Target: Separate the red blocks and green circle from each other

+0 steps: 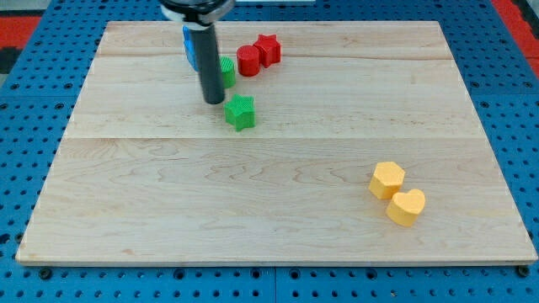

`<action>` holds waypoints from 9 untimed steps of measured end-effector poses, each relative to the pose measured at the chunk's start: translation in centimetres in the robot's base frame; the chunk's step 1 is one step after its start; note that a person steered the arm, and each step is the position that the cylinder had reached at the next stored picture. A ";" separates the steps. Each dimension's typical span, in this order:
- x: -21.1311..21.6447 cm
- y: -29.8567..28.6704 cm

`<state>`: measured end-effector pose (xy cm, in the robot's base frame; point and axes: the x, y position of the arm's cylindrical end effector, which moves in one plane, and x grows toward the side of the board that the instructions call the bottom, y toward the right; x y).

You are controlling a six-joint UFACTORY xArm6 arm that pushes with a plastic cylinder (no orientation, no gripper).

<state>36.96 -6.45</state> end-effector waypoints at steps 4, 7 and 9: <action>-6.1 2.9; -9.5 5.5; -11.7 9.1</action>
<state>25.23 2.65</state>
